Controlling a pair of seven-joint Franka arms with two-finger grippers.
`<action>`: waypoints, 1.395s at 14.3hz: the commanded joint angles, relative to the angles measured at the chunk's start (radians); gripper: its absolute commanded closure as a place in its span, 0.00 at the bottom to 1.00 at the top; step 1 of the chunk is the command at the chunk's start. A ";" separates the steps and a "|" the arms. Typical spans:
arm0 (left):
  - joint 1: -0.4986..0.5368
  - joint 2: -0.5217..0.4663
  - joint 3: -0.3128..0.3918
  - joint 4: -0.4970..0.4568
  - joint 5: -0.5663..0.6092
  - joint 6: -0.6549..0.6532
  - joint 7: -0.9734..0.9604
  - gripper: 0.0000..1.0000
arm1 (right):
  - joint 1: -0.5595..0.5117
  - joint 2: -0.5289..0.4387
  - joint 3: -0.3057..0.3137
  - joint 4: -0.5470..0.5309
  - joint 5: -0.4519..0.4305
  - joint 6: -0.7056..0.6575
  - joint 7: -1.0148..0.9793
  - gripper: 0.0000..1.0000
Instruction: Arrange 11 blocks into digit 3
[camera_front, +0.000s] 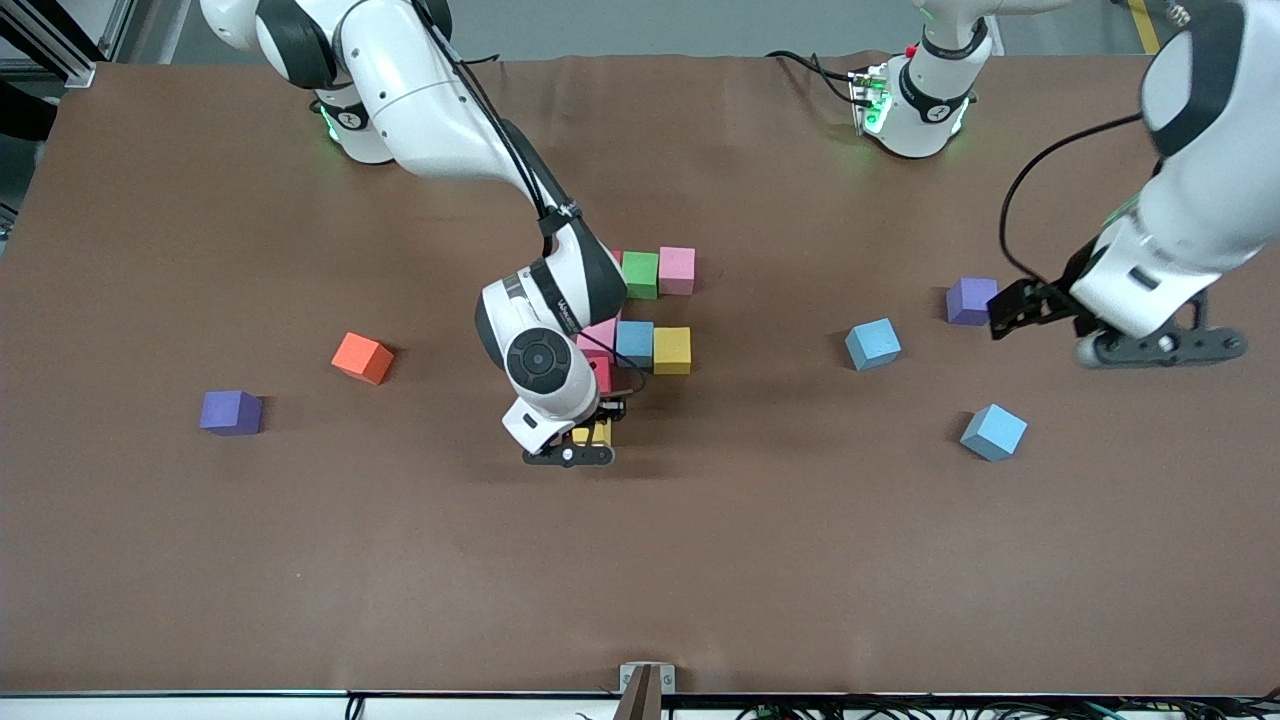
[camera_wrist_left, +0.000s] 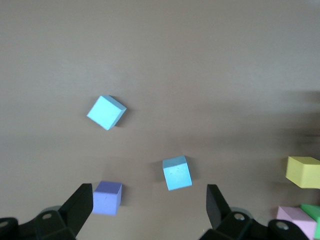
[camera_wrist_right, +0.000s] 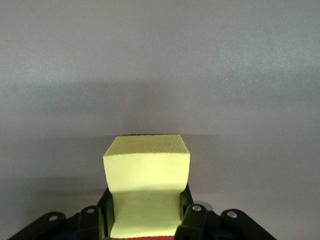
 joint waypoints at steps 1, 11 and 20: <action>0.009 -0.009 -0.002 -0.201 -0.016 0.172 -0.029 0.00 | 0.017 0.003 -0.012 0.002 0.018 -0.006 0.011 0.47; -0.002 0.079 -0.039 -0.639 -0.016 0.670 -0.230 0.00 | 0.018 0.002 -0.015 0.001 0.010 -0.020 0.011 0.45; 0.000 0.175 -0.077 -0.651 -0.018 0.757 -0.278 0.00 | 0.020 0.002 -0.017 0.002 0.009 -0.026 0.008 0.00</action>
